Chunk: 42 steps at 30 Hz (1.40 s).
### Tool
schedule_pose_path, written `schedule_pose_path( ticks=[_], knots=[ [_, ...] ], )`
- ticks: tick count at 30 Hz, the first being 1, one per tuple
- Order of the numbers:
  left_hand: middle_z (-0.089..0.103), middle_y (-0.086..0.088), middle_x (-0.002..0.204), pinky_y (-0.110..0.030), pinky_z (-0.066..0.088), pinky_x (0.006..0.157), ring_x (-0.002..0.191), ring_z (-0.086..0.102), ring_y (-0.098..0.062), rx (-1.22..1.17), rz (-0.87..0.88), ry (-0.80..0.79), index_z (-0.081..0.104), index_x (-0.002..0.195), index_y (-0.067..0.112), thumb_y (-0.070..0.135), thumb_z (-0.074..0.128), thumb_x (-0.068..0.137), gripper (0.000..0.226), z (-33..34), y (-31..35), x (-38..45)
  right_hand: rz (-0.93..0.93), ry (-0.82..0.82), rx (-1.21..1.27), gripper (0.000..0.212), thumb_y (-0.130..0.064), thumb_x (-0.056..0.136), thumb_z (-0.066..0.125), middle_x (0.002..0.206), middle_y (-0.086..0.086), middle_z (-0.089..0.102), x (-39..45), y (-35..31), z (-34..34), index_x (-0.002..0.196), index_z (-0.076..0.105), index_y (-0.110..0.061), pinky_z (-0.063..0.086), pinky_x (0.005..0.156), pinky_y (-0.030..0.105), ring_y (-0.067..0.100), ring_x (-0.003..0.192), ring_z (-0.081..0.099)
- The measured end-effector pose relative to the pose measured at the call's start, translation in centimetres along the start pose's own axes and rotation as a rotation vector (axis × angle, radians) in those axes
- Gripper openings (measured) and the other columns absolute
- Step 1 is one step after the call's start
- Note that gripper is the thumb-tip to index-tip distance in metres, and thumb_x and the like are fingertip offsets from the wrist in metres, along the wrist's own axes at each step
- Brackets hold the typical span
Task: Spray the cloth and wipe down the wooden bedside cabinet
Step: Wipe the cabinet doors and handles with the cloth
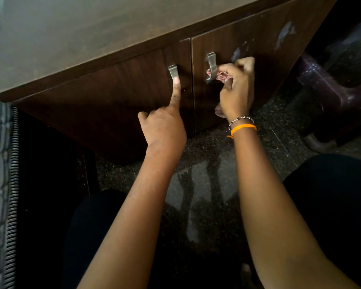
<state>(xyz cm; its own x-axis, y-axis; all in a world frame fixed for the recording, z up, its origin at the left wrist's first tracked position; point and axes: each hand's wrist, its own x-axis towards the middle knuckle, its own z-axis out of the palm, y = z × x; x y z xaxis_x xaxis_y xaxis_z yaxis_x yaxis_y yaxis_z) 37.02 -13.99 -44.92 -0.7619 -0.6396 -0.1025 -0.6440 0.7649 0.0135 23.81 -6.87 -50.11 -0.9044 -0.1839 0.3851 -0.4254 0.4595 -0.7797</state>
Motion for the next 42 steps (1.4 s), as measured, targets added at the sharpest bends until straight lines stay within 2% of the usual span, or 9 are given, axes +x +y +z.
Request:
schedule_pose_path(
  ticks=[7,12,19,24,28,31,36,39,42],
  knots=[
    [0.065,-0.007,0.089,-0.041,0.037,0.095,0.068,0.044,-0.020,-0.002,-0.023,0.025,-0.011,0.147,0.030,0.014,0.054,0.089,0.089,0.1,0.4,-0.1,-0.009,-0.100,0.094,0.040,0.003,0.064,0.037,0.099,0.003,0.038,2.0,0.2,0.5,0.081,0.071,-0.010,0.052,0.084,0.041,0.022,0.093,0.053],
    [0.066,-0.007,0.092,-0.041,0.035,0.098,0.085,0.060,-0.024,-0.025,-0.036,0.005,-0.010,0.147,0.029,0.018,0.055,0.090,0.088,-0.3,0.9,-0.2,-0.236,-0.053,-0.282,0.025,0.005,0.070,0.043,0.108,0.007,0.051,1.0,-0.2,-0.1,0.076,0.056,-0.015,0.040,0.058,0.036,0.025,0.095,0.050],
    [0.065,-0.010,0.107,-0.045,0.029,0.105,0.101,0.060,-0.028,0.002,-0.036,-0.081,-0.013,0.147,0.031,0.029,0.055,0.090,0.088,-1.8,0.9,-0.3,-0.356,-0.047,-0.401,0.017,-0.003,0.077,0.049,0.108,0.006,0.054,1.2,0.6,-0.4,0.081,0.051,-0.019,0.041,0.051,0.037,0.029,0.094,0.052],
    [0.065,-0.011,0.109,-0.044,0.030,0.105,0.101,0.060,-0.028,0.065,-0.030,-0.038,-0.009,0.149,0.027,0.023,0.055,0.090,0.087,-1.7,1.1,-0.3,0.097,0.091,0.006,0.024,0.005,0.072,0.045,0.105,0.017,0.052,-1.2,-0.5,1.8,0.088,0.057,-0.007,0.047,0.074,0.039,0.030,0.091,0.054],
    [0.064,-0.012,0.112,-0.044,0.030,0.105,0.104,0.059,-0.029,0.081,-0.004,-0.039,-0.010,0.149,0.024,0.022,0.054,0.090,0.086,-1.5,1.1,-0.3,0.849,-0.170,0.482,0.015,-0.001,0.095,0.041,0.082,0.003,0.046,-1.5,1.9,2.5,0.091,0.054,-0.007,0.049,0.077,0.030,0.012,0.068,0.047],
    [0.064,-0.012,0.112,-0.042,0.031,0.102,0.105,0.059,-0.031,0.156,0.031,-0.005,-0.005,0.150,0.020,0.021,0.051,0.092,0.081,-1.6,1.0,0.2,1.010,0.094,0.640,0.019,-0.010,0.094,0.049,0.110,0.011,0.057,-0.2,1.1,2.9,0.100,0.062,0.003,0.048,0.071,0.032,0.026,0.077,0.056],
    [0.067,-0.012,0.103,-0.039,0.035,0.095,0.098,0.061,-0.029,0.126,0.031,0.092,0.002,0.150,0.018,0.018,0.051,0.091,0.076,-1.0,1.4,-0.1,0.403,0.515,0.673,0.038,0.024,0.070,0.034,0.105,0.029,0.046,1.2,-4.3,0.4,0.096,0.060,0.015,0.036,0.075,-0.002,0.014,0.081,0.050],
    [0.067,-0.014,0.105,-0.039,0.037,0.091,0.098,0.061,-0.030,0.103,0.019,0.076,-0.004,0.149,0.022,0.018,0.049,0.091,0.078,-0.5,1.1,-0.3,-0.172,0.302,0.415,0.025,0.007,0.075,0.043,0.097,0.015,0.050,-0.1,-5.5,0.5,0.092,0.062,0.004,0.043,0.084,0.017,0.021,0.089,0.054],
    [0.067,-0.015,0.106,-0.039,0.038,0.090,0.097,0.062,-0.030,0.097,0.002,0.044,-0.010,0.148,0.027,0.018,0.050,0.090,0.084,-0.5,0.8,-0.4,-0.417,0.092,0.124,0.026,0.000,0.076,0.050,0.101,0.012,0.057,-0.2,-4.4,0.9,0.096,0.064,-0.009,0.038,0.082,0.032,0.025,0.096,0.055]
  ],
)
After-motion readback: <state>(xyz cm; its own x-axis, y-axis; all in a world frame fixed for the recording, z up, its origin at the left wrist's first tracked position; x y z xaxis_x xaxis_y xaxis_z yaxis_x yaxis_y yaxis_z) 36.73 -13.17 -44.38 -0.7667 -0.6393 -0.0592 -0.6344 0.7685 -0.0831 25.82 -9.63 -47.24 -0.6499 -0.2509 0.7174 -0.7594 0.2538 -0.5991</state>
